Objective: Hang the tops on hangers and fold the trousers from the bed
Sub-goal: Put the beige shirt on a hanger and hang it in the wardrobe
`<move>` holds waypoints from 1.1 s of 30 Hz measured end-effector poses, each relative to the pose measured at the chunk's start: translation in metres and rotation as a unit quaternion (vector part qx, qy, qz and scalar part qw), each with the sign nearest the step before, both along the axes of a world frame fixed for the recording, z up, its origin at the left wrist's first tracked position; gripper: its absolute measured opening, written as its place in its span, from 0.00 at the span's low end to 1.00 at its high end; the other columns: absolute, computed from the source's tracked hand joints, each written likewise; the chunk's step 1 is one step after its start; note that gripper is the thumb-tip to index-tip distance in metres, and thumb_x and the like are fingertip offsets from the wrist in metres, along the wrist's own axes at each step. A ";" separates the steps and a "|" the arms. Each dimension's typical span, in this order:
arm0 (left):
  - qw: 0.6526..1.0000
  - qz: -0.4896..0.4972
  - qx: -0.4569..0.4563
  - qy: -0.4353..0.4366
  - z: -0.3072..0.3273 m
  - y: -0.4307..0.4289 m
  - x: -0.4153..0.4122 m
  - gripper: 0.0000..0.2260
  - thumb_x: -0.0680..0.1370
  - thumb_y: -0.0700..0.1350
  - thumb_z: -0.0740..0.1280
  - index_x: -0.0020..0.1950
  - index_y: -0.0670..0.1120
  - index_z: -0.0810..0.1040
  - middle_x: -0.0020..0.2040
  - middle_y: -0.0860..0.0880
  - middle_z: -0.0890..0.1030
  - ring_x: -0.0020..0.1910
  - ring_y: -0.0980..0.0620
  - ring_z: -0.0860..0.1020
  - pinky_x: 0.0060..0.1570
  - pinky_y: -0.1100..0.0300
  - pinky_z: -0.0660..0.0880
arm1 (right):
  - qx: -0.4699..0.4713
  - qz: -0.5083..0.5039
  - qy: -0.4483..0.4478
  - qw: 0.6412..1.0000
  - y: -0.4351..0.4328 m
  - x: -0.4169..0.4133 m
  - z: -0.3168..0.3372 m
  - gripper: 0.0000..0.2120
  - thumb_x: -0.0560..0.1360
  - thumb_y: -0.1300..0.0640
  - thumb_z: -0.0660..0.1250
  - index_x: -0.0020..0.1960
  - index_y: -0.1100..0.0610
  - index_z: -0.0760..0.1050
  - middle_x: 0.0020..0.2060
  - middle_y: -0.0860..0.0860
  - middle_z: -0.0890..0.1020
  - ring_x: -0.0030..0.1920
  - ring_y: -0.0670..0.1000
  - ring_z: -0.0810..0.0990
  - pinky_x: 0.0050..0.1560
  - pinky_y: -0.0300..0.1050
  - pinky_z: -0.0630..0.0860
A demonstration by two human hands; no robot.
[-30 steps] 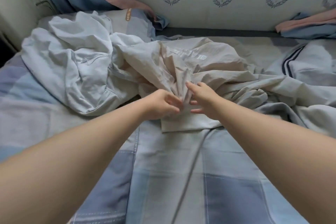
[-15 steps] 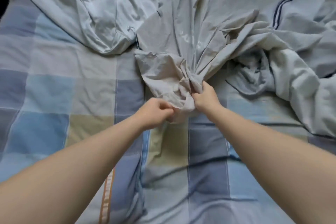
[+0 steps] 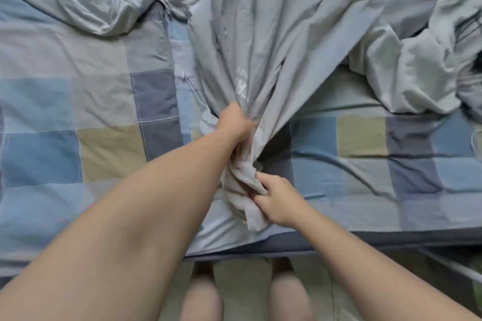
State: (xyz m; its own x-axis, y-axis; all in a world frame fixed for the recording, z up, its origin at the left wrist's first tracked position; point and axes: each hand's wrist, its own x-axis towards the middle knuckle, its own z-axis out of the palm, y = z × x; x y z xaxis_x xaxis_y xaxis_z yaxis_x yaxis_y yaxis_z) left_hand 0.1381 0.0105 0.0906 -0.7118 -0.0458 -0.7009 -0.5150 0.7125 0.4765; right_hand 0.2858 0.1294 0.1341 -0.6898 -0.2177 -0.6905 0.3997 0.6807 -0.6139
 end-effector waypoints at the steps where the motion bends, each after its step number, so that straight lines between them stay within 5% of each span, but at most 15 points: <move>1: 1.000 -0.007 -0.010 -0.008 -0.004 0.000 0.011 0.20 0.76 0.50 0.72 0.63 0.39 0.75 0.62 0.38 0.79 0.62 0.38 0.77 0.53 0.55 0.71 | -0.016 -0.010 -0.017 1.000 0.006 0.006 0.001 0.05 0.72 0.61 0.65 0.48 0.57 0.76 0.43 0.55 0.84 0.49 0.57 0.81 0.51 0.56 0.77; 5: 0.993 0.036 0.049 -0.103 -0.006 -0.012 0.065 0.09 0.77 0.43 0.72 0.52 0.38 0.81 0.49 0.38 0.84 0.51 0.39 0.82 0.45 0.56 0.77 | -0.135 -0.260 -0.080 0.953 0.022 -0.001 -0.001 0.07 0.76 0.54 0.73 0.53 0.54 0.80 0.48 0.53 0.85 0.49 0.47 0.81 0.48 0.39 0.77; 7: 0.986 0.038 0.083 -0.142 0.005 -0.023 0.094 0.01 0.75 0.39 0.71 0.44 0.42 0.82 0.40 0.42 0.84 0.43 0.42 0.83 0.35 0.62 0.78 | -0.127 -0.357 -0.102 0.920 0.026 -0.020 -0.011 0.17 0.76 0.50 0.73 0.61 0.56 0.76 0.57 0.52 0.84 0.55 0.49 0.81 0.53 0.42 0.79; 11: 0.958 0.006 0.159 -0.239 0.032 -0.042 0.148 0.11 0.72 0.36 0.72 0.54 0.37 0.84 0.52 0.40 0.85 0.52 0.44 0.83 0.56 0.47 0.81 | -0.055 -0.406 -0.192 0.892 0.017 -0.053 -0.024 0.47 0.71 0.39 0.74 0.78 0.62 0.57 0.71 0.52 0.72 0.68 0.56 0.74 0.70 0.54 0.71; 13: 0.947 -0.039 0.164 -0.272 0.044 -0.048 0.173 0.14 0.69 0.38 0.73 0.53 0.36 0.84 0.53 0.38 0.85 0.51 0.46 0.82 0.58 0.44 0.79 | -0.037 -0.445 -0.212 0.869 0.012 -0.057 -0.029 0.44 0.71 0.41 0.75 0.76 0.63 0.61 0.68 0.55 0.75 0.64 0.58 0.77 0.67 0.54 0.73; 16: 0.921 -0.147 0.138 -0.333 0.057 -0.054 0.197 0.14 0.68 0.42 0.76 0.52 0.40 0.84 0.53 0.44 0.85 0.53 0.47 0.82 0.59 0.45 0.79 | -0.008 -0.496 -0.196 0.846 0.010 -0.054 -0.029 0.28 0.74 0.57 0.75 0.68 0.66 0.70 0.62 0.60 0.79 0.59 0.60 0.80 0.62 0.57 0.77; 19: 0.914 -0.163 0.115 -0.353 0.063 -0.057 0.187 0.14 0.71 0.46 0.78 0.55 0.48 0.82 0.51 0.55 0.83 0.61 0.48 0.79 0.47 0.70 0.77 | -0.004 -0.471 -0.197 0.860 0.013 -0.038 -0.020 0.19 0.75 0.65 0.69 0.64 0.62 0.70 0.60 0.59 0.79 0.56 0.59 0.79 0.61 0.56 0.77; 22: 0.960 0.028 0.081 -0.266 0.057 -0.056 0.149 0.33 0.74 0.46 0.74 0.76 0.45 0.66 0.69 0.48 0.73 0.71 0.44 0.71 0.62 0.61 0.70 | -0.004 -0.365 -0.152 0.919 0.015 -0.011 -0.005 0.15 0.73 0.67 0.66 0.59 0.60 0.75 0.56 0.57 0.81 0.50 0.54 0.79 0.53 0.43 0.73; 25: 0.985 0.120 0.049 -0.113 0.045 -0.041 0.111 0.37 0.73 0.50 0.70 0.80 0.47 0.60 0.76 0.44 0.66 0.73 0.42 0.68 0.72 0.49 0.66 | 0.018 -0.270 -0.135 0.953 0.018 0.025 0.005 0.17 0.73 0.66 0.66 0.61 0.62 0.79 0.55 0.54 0.83 0.56 0.53 0.80 0.55 0.41 0.72; 29: 0.989 -0.120 -0.090 -0.011 0.021 -0.002 0.083 0.35 0.76 0.53 0.69 0.80 0.50 0.58 0.81 0.44 0.55 0.79 0.41 0.55 0.75 0.44 0.58 | 0.045 -0.233 -0.186 0.953 0.030 0.056 -0.010 0.17 0.72 0.61 0.68 0.61 0.60 0.79 0.56 0.55 0.84 0.60 0.57 0.80 0.61 0.50 0.76; 33: 0.908 -0.351 -0.168 0.156 -0.017 0.034 0.059 0.30 0.78 0.45 0.65 0.79 0.47 0.58 0.83 0.45 0.51 0.81 0.42 0.50 0.77 0.45 0.53 | 0.126 -0.262 -0.152 0.945 0.053 0.037 -0.039 0.33 0.72 0.48 0.72 0.73 0.58 0.67 0.68 0.57 0.74 0.68 0.60 0.73 0.67 0.54 0.71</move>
State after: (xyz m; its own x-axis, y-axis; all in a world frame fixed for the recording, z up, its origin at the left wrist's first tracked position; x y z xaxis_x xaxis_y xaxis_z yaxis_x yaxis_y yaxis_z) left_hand 0.1968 0.0449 0.0740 -0.8103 0.3219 -0.4897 0.2448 0.9452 0.2161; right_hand 0.3231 0.1826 0.0951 -0.4192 0.2965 -0.8581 0.8540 0.4497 -0.2618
